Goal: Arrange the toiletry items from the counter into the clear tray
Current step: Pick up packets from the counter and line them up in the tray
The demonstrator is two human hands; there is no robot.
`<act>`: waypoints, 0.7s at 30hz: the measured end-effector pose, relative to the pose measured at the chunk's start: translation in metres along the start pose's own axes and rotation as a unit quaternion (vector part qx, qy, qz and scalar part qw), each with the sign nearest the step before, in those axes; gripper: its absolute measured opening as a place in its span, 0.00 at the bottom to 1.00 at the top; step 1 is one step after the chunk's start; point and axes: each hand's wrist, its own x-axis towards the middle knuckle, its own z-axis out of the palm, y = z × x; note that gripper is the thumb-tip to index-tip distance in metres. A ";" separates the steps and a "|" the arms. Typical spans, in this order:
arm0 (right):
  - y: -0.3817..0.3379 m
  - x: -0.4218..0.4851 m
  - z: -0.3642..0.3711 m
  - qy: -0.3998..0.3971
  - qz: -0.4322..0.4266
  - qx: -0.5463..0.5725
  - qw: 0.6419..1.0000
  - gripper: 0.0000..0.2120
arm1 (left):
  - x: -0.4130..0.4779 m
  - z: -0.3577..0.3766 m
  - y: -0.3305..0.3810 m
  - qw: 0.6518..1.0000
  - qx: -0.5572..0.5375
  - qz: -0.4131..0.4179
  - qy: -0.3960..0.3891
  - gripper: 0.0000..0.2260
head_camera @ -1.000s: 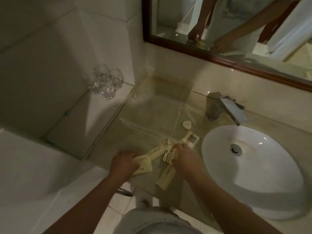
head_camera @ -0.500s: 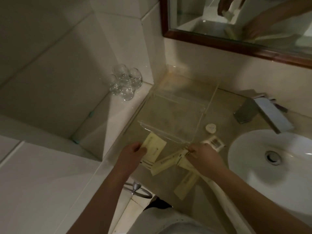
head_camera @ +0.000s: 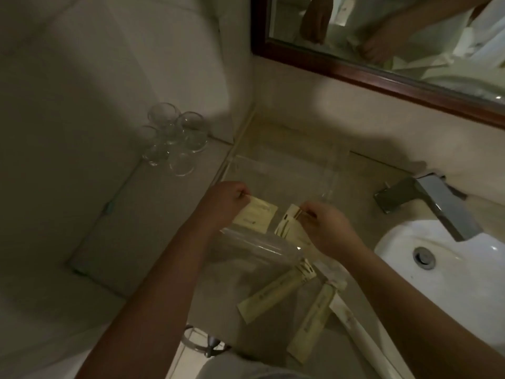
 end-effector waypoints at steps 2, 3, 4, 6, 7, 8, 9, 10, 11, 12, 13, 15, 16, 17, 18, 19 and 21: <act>-0.001 0.013 0.006 -0.025 0.024 -0.041 0.999 0.07 | 0.013 0.004 0.000 1.000 0.025 0.003 -0.016 0.06; -0.001 0.017 0.011 -0.036 0.035 -0.048 0.998 0.07 | 0.019 0.008 -0.002 0.999 0.039 0.004 -0.021 0.06; 0.001 0.022 0.017 -0.044 0.041 -0.050 0.997 0.07 | 0.023 0.012 -0.006 0.998 0.063 0.007 -0.025 0.07; 0.002 0.028 0.028 -0.050 0.047 -0.063 0.996 0.08 | 0.028 0.019 -0.016 0.990 0.137 0.024 -0.014 0.09; 0.002 0.030 0.032 -0.041 0.049 -0.075 0.995 0.09 | 0.029 0.022 -0.020 0.984 0.174 0.033 0.003 0.11; 0.001 0.030 0.035 -0.021 0.050 -0.092 0.994 0.11 | 0.028 0.025 -0.023 0.978 0.203 0.039 0.021 0.12; -0.002 0.030 0.036 0.005 0.045 -0.115 0.992 0.13 | 0.024 0.028 -0.023 0.974 0.220 0.048 0.037 0.13; -0.004 0.029 0.037 0.029 0.036 -0.140 0.989 0.15 | 0.020 0.032 -0.023 0.971 0.226 0.063 0.042 0.14; -0.006 0.026 0.037 0.041 0.026 -0.164 0.985 0.17 | 0.014 0.036 -0.022 0.971 0.223 0.079 0.029 0.15; -0.007 0.023 0.038 0.041 0.018 -0.182 0.982 0.19 | 0.007 0.042 -0.022 0.973 0.215 0.086 0.003 0.15; -0.007 0.019 0.041 0.036 0.011 -0.197 0.980 0.21 | -0.001 0.049 -0.022 0.973 0.211 0.088 -0.023 0.15; -0.004 0.014 0.048 0.029 -0.002 -0.228 0.973 0.20 | -0.014 0.061 -0.028 0.972 0.211 0.089 -0.055 0.16; -0.001 0.014 0.051 0.030 -0.003 -0.242 0.970 0.19 | -0.019 0.065 -0.031 0.971 0.213 0.090 -0.059 0.18; 0.001 0.014 0.054 0.032 -0.001 -0.252 0.967 0.18 | -0.023 0.066 -0.033 0.970 0.217 0.090 -0.056 0.19; 0.002 0.015 0.057 0.034 0.001 -0.255 0.966 0.17 | -0.025 0.066 -0.034 0.970 0.218 0.090 -0.052 0.21; 0.002 0.017 0.059 0.035 0.001 -0.253 0.967 0.16 | -0.026 0.065 -0.034 0.971 0.217 0.087 -0.054 0.22; 0.002 0.020 0.062 0.032 0.005 -0.243 0.969 0.17 | -0.026 0.063 -0.036 0.969 0.225 0.082 -0.062 0.24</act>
